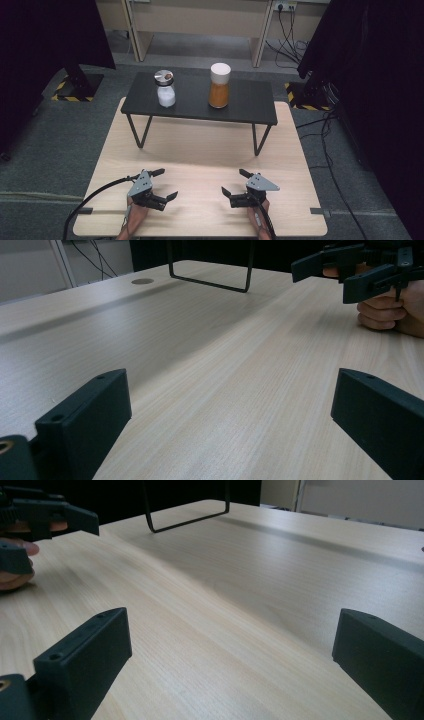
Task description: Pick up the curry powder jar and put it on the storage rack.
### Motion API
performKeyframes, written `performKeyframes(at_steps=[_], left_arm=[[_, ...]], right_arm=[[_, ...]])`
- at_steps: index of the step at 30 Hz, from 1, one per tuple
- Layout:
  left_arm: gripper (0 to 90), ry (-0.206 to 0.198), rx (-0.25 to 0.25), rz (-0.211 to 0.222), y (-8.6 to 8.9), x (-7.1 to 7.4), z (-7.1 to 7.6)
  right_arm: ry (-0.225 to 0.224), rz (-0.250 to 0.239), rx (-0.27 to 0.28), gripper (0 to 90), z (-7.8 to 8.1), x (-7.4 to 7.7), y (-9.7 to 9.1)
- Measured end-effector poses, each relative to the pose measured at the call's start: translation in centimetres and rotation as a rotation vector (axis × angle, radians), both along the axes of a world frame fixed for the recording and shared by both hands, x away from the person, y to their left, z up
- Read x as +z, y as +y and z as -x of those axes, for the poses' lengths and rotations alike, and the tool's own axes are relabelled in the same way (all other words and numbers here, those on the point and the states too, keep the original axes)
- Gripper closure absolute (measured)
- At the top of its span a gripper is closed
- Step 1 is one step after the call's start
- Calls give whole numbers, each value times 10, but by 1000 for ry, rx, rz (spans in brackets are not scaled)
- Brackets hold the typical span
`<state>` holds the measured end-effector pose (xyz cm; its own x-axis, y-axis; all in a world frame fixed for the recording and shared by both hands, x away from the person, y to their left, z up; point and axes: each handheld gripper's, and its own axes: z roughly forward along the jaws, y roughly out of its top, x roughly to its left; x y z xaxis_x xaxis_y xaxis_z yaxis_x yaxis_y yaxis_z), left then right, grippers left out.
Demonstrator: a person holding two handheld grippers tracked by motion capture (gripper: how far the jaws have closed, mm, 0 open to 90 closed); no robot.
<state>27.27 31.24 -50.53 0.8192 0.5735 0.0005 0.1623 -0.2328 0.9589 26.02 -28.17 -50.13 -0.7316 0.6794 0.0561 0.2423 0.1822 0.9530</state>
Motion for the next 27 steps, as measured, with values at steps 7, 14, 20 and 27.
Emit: performKeyframes(at_steps=[7, 14, 20, 27], left_arm=[[18, 0, 0, 1, 0, 0, 0], [18, 2, -1, 0, 0, 0, 0], [19, 6, 0, 1, 0, 0, -1], [18, 8, 1, 1, 0, 0, -1]], right_arm=[[13, 9, -16, 23, 0, 1, 2], [17, 2, -25, 23, 1, 1, 2], [17, 14, -27, 23, 1, 2, 4], [13, 9, -45, 3, 5, 1, 5]])
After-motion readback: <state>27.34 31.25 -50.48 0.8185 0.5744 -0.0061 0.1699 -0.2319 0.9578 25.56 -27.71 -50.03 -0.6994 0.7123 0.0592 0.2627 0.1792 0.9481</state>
